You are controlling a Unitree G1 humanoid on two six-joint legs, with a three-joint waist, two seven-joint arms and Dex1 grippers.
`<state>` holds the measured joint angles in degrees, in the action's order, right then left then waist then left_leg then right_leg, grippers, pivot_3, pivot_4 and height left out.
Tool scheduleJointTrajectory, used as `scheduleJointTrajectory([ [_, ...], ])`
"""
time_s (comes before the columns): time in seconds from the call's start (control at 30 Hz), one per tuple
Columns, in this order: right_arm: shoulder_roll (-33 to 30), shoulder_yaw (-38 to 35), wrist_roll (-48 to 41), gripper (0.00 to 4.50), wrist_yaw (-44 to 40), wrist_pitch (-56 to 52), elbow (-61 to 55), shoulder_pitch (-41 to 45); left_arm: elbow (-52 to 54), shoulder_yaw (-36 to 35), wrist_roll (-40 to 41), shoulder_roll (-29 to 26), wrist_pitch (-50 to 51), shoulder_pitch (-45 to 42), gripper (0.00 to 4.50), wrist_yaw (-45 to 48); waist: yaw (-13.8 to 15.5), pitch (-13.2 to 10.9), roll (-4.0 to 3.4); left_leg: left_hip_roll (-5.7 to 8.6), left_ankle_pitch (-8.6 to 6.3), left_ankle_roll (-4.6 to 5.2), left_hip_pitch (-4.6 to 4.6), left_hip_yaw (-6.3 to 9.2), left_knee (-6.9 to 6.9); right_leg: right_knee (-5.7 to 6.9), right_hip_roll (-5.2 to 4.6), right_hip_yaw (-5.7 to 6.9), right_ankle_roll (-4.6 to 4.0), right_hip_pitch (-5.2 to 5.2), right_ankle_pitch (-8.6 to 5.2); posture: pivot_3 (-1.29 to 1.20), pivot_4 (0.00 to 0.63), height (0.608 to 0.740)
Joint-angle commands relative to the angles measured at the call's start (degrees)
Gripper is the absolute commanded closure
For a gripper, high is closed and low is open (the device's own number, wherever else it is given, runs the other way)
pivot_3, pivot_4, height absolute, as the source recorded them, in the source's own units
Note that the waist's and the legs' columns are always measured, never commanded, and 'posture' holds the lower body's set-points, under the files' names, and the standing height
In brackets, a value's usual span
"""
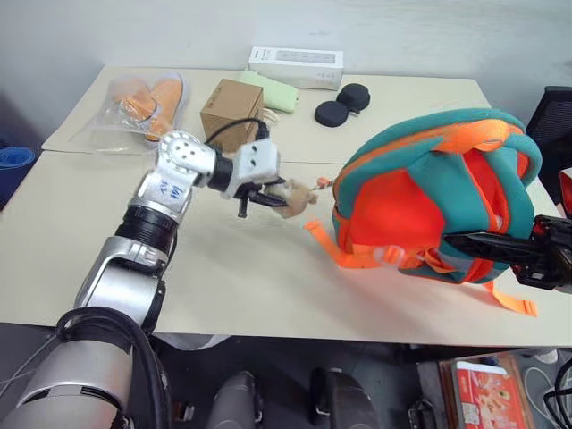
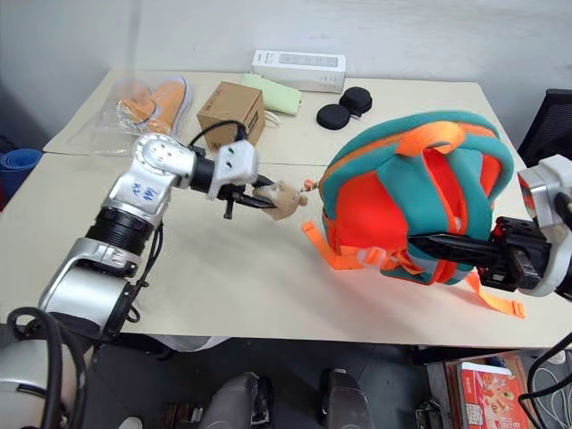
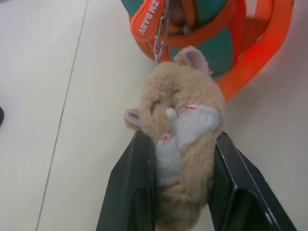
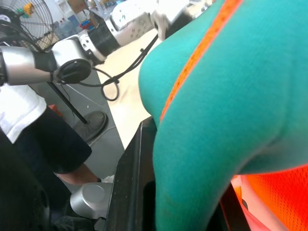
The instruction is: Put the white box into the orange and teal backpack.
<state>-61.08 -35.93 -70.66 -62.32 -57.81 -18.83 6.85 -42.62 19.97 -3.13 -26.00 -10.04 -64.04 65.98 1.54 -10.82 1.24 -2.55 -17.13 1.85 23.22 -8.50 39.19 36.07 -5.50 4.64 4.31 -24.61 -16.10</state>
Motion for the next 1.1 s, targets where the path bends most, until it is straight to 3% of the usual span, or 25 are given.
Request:
scheduleJointTrajectory([
  [0.03,-0.6,-1.3,0.7,4.50,-1.4,1.6,0.6,0.5,-5.2,1.5,-4.6,3.0,-3.8,0.3,3.56,-5.1,0.0,0.0,0.00,0.01,-0.02,0.03,0.00,0.00,0.00,-0.02,-0.02,0.00,0.02,0.01,0.01,0.00,0.150,0.740],
  [0.2,1.0,1.1,2.5,4.50,0.2,3.1,0.3,2.1,-3.7,2.3,-5.0,8.5,-2.8,3.7,3.56,-5.7,-0.2,0.0,0.00,0.06,-0.08,0.14,0.01,-0.07,0.01,-0.09,-0.06,0.02,0.15,0.01,0.09,0.00,0.150,0.740],
  [0.33,2.0,3.7,6.9,4.50,3.1,5.8,0.4,3.5,0.4,-0.6,-1.9,8.5,2.8,5.8,3.56,-3.8,-0.2,0.1,-0.09,0.04,-0.07,0.12,-0.04,-0.07,0.03,-0.05,-0.06,0.02,0.15,0.03,0.09,0.00,0.150,0.740],
  [0.5,-1.8,2.9,11.9,2.87,-2.2,7.0,5.9,1.2,12.8,-5.8,6.3,0.7,15.6,11.2,1.94,6.5,-0.6,0.1,-0.10,-0.01,-0.06,0.10,-0.01,-0.08,0.02,-0.07,-0.01,0.04,0.15,0.01,0.09,0.00,0.150,0.740],
  [0.7,-13.7,-2.4,19.9,0.89,-16.7,8.8,25.1,-2.0,26.8,-16.4,18.9,-15.3,34.0,18.2,0.06,15.4,-1.6,0.1,-0.11,-0.03,-0.06,0.10,-0.04,-0.16,0.01,-0.05,0.05,0.04,0.15,0.00,0.08,0.00,0.150,0.740],
  [0.8,-19.7,-2.9,21.5,0.05,-23.7,5.9,35.9,-1.6,33.0,-22.6,24.9,-23.2,41.6,20.9,0.00,17.5,-1.8,0.1,-0.10,-0.05,-0.06,0.09,-0.04,-0.15,0.01,-0.09,0.01,0.00,0.14,0.01,0.08,0.00,0.150,0.740],
  [0.93,-19.3,-3.0,25.7,0.05,-23.2,11.9,41.6,1.2,39.7,-29.7,30.5,-30.5,47.3,26.0,0.00,17.5,-1.8,0.1,-0.14,-0.10,-0.12,0.00,-0.11,-0.12,0.00,-0.14,-0.02,-0.10,0.09,0.07,0.05,0.00,0.150,0.740],
  [1.1,-14.9,-3.8,28.4,0.05,-21.6,16.3,43.8,1.9,46.4,-34.6,34.7,-28.8,51.6,28.5,0.00,8.8,-1.5,0.1,-0.15,-0.08,-0.16,-0.08,-0.07,-0.06,0.00,-0.11,-0.06,-0.29,0.07,0.07,0.04,0.00,0.150,0.740],
])
